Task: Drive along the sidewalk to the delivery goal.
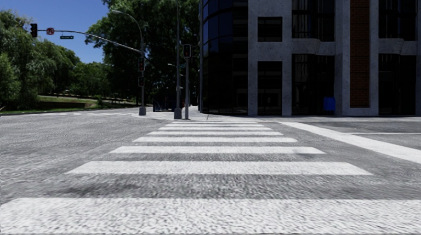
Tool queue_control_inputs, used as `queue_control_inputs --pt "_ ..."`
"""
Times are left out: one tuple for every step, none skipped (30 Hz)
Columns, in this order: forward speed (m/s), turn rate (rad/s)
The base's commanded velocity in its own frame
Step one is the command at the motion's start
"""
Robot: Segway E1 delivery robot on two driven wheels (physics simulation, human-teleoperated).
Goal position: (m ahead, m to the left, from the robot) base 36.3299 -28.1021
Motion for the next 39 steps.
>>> queue_control_inputs --pt "2.00 0.00" --pt "2.00 0.00" --pt "2.00 0.00" --pt "2.00 0.00" --pt "2.00 0.00" --pt "2.00 0.00" --pt "2.00 0.00" --pt "2.00 0.00" --pt "2.00 0.00" --pt "2.00 0.00" --pt "2.00 0.00" --pt "2.00 0.00" --pt "2.00 0.00" --pt "2.00 0.00" --pt "2.00 0.00" --pt "2.00 0.00" --pt "2.00 0.00" --pt "2.00 0.00" --pt "2.00 0.00" --pt "2.00 0.00" --pt "2.00 0.00" --pt "2.00 0.00" --pt "2.00 0.00" --pt "2.00 0.00" --pt "2.00 0.00" --pt "2.00 0.00" --pt "2.00 0.00" --pt "2.00 0.00" --pt "2.00 0.00" --pt "2.00 0.00" --pt "2.00 0.00" --pt "2.00 0.00" --pt "2.00 0.00" --pt "2.00 0.00" --pt "2.00 0.00" --pt "2.00 0.00" --pt "2.00 0.00" --pt "2.00 0.00" --pt "2.00 0.00"
